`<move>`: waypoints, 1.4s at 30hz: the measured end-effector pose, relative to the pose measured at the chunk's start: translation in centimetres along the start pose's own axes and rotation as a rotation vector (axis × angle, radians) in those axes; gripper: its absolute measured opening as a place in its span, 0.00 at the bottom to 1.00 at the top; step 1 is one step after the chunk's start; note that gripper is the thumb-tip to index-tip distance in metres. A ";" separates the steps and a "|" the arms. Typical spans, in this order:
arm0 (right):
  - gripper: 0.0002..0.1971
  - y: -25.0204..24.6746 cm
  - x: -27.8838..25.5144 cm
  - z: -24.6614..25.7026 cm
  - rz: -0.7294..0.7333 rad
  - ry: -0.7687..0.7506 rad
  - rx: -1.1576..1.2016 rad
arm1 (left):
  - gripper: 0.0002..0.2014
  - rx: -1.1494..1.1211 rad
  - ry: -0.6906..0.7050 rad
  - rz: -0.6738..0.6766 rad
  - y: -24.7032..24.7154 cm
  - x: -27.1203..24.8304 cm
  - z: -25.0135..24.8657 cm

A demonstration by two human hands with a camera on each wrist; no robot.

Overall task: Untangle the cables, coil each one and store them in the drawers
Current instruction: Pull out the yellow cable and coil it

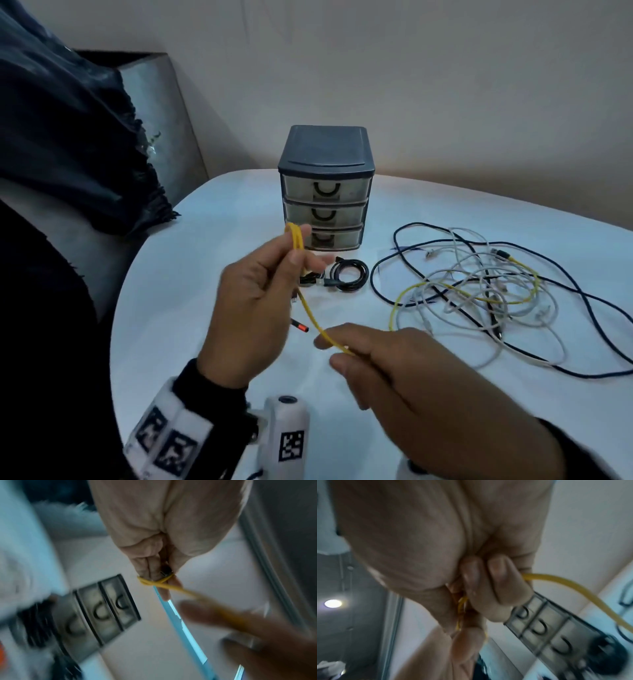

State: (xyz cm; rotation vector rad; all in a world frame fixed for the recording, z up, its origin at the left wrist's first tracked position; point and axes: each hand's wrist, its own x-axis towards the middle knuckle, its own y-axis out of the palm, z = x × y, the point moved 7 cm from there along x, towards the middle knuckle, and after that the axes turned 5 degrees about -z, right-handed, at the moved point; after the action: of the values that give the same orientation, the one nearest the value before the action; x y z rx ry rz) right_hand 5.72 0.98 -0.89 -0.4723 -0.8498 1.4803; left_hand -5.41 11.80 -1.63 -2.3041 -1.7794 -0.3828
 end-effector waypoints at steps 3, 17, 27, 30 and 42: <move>0.11 -4.1 -0.3 0.2 -0.196 -0.016 0.077 | 0.14 0.239 -0.017 0.242 1.9 -1.4 1.2; 0.11 -0.5 0.4 -1.8 -0.005 0.046 0.033 | 0.10 -0.611 -0.095 0.096 0.1 0.0 -3.3; 0.06 -8.8 -1.7 0.7 -0.573 -0.031 0.039 | 0.21 0.173 -0.074 0.484 3.8 -3.3 -0.1; 0.04 -10.0 -1.3 -1.4 -0.750 0.052 0.193 | 0.23 -0.315 -0.190 0.632 5.0 -4.8 -2.1; 0.18 0.4 -0.8 -0.4 0.078 -0.007 -0.082 | 0.16 -0.287 -0.087 -0.135 -1.5 0.4 0.7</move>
State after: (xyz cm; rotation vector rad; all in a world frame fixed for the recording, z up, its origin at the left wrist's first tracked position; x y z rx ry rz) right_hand 5.78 0.28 -1.61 -0.5675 -0.9085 1.5234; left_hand -6.68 12.76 -2.19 -2.4262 -2.0476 -0.6059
